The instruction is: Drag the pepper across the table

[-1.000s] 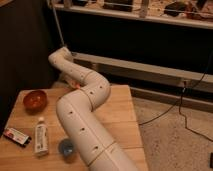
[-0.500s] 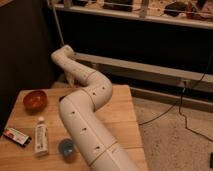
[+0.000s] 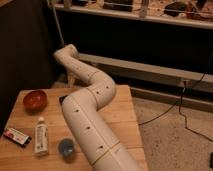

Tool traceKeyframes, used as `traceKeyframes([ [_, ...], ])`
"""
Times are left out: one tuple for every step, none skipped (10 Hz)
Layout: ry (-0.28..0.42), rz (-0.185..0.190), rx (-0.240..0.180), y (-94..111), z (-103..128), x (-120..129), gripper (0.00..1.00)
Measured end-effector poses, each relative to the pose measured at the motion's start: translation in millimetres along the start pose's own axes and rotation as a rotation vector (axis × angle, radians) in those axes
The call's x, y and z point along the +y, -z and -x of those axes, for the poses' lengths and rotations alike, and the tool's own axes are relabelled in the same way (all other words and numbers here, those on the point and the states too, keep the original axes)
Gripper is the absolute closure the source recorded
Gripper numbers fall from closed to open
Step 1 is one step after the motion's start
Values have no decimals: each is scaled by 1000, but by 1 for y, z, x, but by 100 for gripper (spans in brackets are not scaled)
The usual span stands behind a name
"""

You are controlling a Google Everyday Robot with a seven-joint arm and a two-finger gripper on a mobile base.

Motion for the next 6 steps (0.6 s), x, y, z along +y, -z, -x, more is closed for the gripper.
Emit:
traceKeyframes([
  [-6, -2, 2, 9, -3, -5, 20],
  [-16, -9, 8, 18, -9, -13, 20],
  [-36, -35, 30, 29, -26, -32, 20],
  [-48, -59, 42, 34, -36, -45, 20],
  [-65, -85, 48, 38, -46, -60, 20],
  [-95, -115, 49, 47, -60, -83, 20],
])
